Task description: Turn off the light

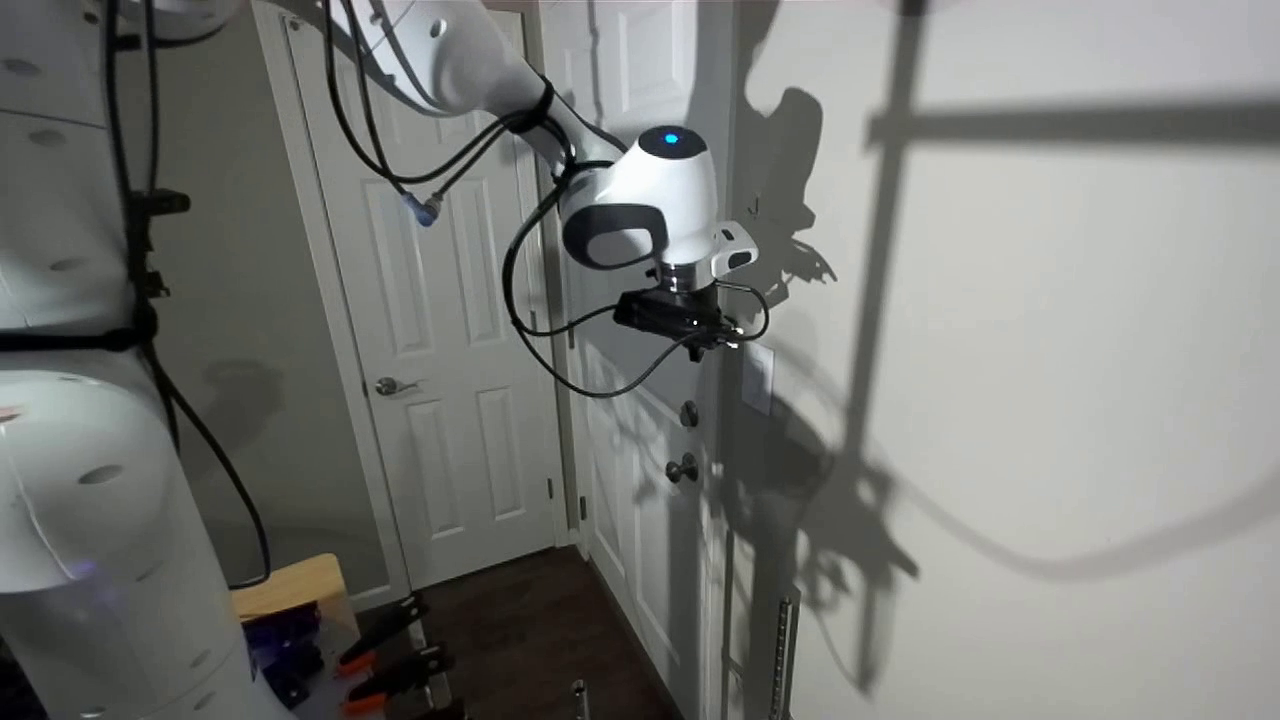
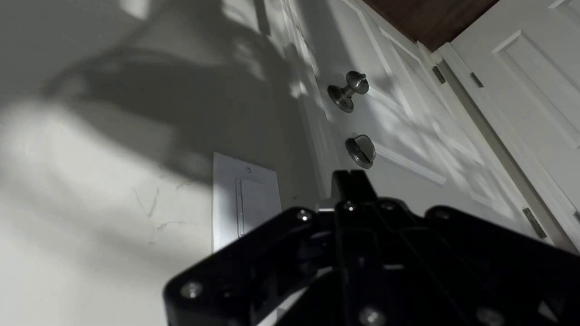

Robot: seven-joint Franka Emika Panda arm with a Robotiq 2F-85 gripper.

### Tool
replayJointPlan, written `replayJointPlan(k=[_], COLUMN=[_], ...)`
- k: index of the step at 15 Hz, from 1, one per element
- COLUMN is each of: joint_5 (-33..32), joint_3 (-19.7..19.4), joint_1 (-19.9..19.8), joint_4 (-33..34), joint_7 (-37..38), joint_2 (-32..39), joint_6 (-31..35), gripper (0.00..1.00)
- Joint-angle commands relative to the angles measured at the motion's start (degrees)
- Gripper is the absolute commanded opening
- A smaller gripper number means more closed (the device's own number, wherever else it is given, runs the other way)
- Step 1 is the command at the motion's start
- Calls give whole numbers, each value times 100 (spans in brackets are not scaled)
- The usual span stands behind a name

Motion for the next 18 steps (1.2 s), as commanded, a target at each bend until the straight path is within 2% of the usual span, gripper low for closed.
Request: replayJointPlan(k=[1, 9, 14, 18], joint_5=[585, 1446, 1252, 1031], joint_3=[99, 242, 258, 276], joint_1=[-83, -163, -41, 188], joint_4=[380, 890, 1010, 1036], joint_7=[-695, -1516, -1399, -1237], joint_2=[444, 1067, 1333, 1521], joint_6=[61, -138, -51, 281], gripper=[1, 2, 2, 2])
